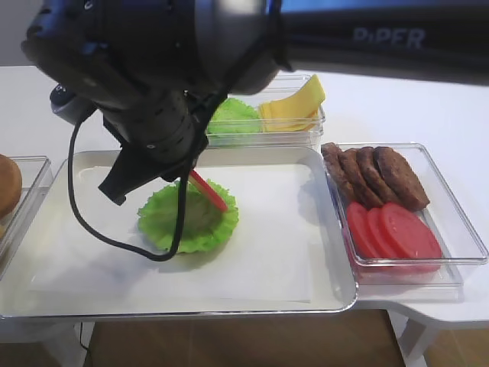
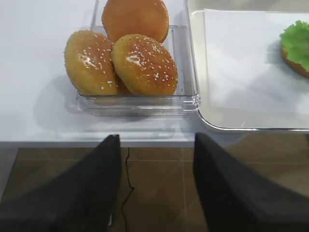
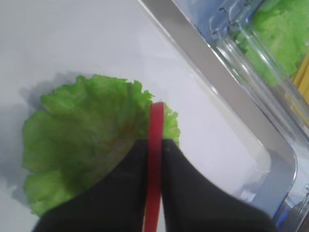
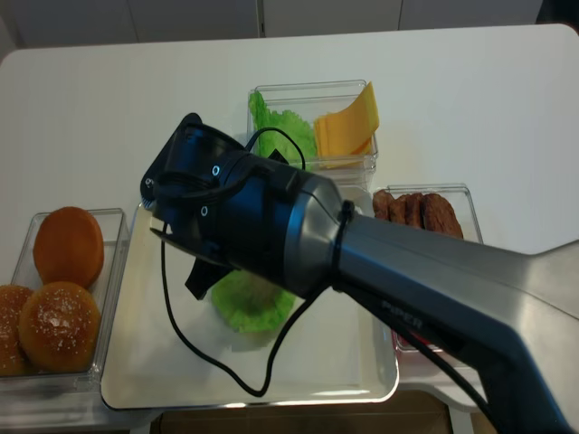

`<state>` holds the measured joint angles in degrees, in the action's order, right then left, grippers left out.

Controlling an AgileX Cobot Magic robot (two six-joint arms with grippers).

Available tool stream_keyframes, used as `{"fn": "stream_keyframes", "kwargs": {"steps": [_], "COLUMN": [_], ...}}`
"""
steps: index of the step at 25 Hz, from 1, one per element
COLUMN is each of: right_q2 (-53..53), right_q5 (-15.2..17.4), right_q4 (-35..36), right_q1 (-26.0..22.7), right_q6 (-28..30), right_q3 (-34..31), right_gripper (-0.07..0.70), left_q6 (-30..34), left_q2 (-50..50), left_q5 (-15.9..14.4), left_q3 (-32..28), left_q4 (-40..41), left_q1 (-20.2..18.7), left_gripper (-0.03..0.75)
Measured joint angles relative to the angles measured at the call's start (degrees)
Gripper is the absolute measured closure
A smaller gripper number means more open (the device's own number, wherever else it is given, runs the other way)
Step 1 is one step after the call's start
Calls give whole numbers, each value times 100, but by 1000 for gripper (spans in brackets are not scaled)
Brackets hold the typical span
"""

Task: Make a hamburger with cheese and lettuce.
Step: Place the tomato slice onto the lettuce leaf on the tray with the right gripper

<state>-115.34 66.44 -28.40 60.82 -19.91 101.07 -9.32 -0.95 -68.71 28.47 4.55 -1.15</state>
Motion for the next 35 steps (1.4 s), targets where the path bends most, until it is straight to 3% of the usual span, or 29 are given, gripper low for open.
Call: {"fn": "stream_keyframes", "kwargs": {"steps": [12,19,28,35], "right_q2": [-50,-50,-50,-50], "right_q5": [13,13,13,13], "right_q4": [0,0,0,0], "right_q1": [0,0,0,0], "right_q6": [40,53,53,57], "right_q3": [0,0,0,0], "right_gripper": [559,421,379,228], "left_q6": [0,0,0,0], "left_q2": [0,0,0,0], "left_q5": [0,0,0,0], "left_q3": [0,0,0,0], "left_q4": [0,0,0,0], "left_q1": [0,0,0,0], "left_gripper": [353,353,353,353]}}
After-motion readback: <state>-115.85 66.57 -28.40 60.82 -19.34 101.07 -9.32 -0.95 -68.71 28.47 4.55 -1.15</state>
